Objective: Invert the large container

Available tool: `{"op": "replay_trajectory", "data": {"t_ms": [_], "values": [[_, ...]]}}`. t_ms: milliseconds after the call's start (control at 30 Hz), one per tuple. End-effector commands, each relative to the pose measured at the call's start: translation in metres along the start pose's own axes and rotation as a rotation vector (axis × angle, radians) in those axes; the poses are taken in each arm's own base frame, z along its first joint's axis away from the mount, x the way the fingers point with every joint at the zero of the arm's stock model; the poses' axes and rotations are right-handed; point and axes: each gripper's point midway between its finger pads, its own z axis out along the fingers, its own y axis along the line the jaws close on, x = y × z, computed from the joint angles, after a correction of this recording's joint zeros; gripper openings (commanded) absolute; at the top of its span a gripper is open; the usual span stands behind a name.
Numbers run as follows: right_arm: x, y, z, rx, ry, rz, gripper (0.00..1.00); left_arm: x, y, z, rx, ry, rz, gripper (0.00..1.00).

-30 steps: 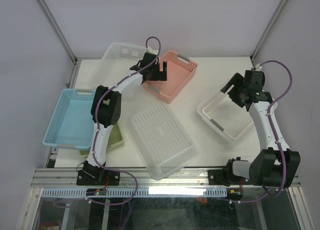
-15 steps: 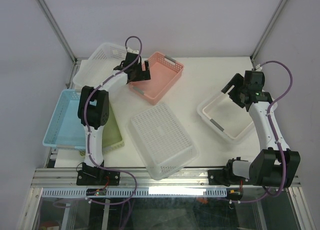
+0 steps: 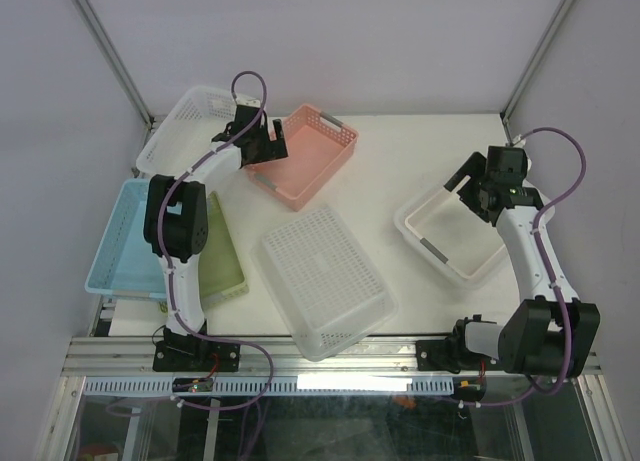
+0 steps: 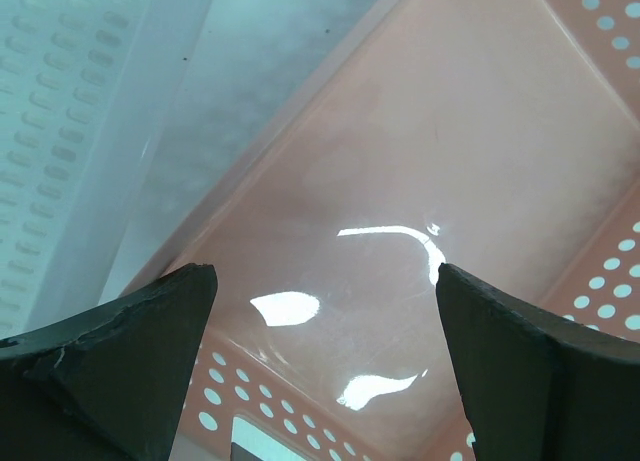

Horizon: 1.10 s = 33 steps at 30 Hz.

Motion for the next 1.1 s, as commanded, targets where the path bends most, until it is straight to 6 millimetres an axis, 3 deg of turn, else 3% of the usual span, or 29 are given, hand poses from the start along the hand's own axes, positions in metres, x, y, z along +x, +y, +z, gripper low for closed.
{"op": "replay_trajectory", "data": {"t_ms": [0,333,533,833,1067], "values": [[-0.016,0.011,-0.001,-0.033,-0.042,0.027,0.82,-0.038,0.01,-0.026,0.0,-0.102,-0.041,0.99],[0.0,0.035,0.031,-0.082,0.039,0.045,0.8,-0.029,0.022,-0.033,-0.029,-0.092,-0.048,0.99],[0.013,0.036,0.055,-0.048,0.087,0.049,0.8,-0.03,0.02,-0.043,-0.014,-0.098,-0.046,0.99],[0.025,0.022,0.069,0.005,0.098,0.056,0.77,-0.042,-0.007,-0.077,0.117,-0.121,-0.054,0.99],[0.034,0.01,0.08,0.054,0.113,0.047,0.63,-0.064,-0.04,-0.116,0.229,-0.183,-0.031,0.99]]}}
